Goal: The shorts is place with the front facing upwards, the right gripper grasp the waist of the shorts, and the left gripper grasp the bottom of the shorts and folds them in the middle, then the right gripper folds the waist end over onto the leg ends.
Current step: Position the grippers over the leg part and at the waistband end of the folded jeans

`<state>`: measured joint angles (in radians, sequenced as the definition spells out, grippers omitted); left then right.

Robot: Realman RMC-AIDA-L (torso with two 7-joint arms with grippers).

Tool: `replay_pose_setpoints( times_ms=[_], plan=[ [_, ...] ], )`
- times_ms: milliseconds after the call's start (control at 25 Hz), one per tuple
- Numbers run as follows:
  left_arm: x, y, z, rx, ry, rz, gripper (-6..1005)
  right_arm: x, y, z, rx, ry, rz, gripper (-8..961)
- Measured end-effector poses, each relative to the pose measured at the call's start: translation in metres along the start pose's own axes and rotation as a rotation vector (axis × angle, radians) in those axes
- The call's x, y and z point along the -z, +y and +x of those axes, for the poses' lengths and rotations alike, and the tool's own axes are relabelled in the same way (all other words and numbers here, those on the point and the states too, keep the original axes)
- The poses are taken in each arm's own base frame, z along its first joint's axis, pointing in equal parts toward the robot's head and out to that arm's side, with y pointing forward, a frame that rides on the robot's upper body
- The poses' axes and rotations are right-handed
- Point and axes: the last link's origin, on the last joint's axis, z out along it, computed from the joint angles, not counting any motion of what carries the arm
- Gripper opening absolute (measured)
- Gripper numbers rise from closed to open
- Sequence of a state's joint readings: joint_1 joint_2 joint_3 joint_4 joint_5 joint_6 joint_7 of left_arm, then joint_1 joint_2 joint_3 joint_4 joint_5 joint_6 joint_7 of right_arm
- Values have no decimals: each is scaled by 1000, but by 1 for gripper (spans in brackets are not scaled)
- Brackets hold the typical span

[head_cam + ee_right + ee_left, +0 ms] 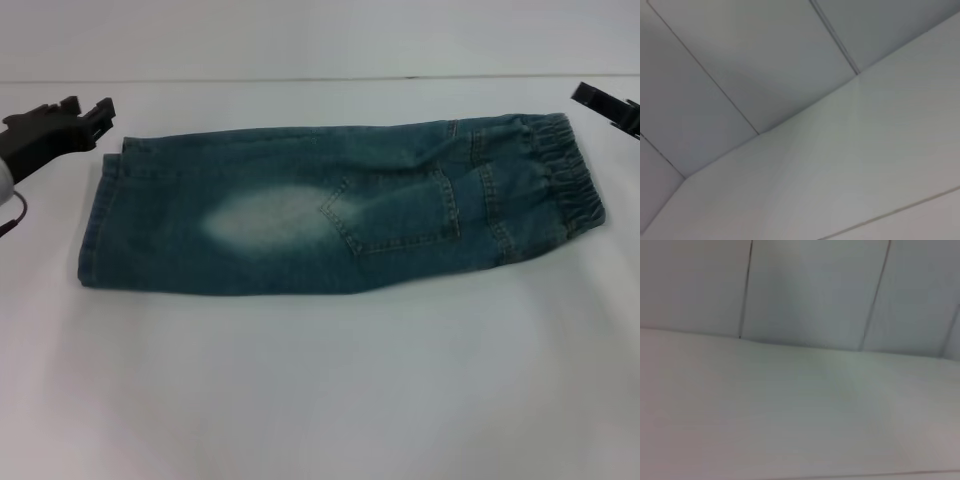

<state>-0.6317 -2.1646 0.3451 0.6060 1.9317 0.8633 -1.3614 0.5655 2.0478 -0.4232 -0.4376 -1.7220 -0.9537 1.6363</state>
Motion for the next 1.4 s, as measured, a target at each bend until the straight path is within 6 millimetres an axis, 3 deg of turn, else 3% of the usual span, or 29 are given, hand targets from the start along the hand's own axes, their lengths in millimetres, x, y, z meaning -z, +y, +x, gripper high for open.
replay_pose_setpoints(
  times_ms=[160,280,480,640,1160,1400],
  plan=[
    [18,8,-1,19,32,-121,396,24,-7,7,64,30,-37,645],
    [28,15,-5,24,43,-200,645,34,-11,15,81,66,-45,720],
    [33,24,-15,47,37,-254,831,38,-16,23,102,103,-19,840],
    [31,31,-21,45,21,-276,832,31,-16,22,121,131,4,930],
    [20,50,-32,-1,-29,-337,833,-5,6,18,175,254,-6,928],
    [19,53,-32,-6,-33,-349,832,-8,8,18,174,292,-10,834]
  ],
)
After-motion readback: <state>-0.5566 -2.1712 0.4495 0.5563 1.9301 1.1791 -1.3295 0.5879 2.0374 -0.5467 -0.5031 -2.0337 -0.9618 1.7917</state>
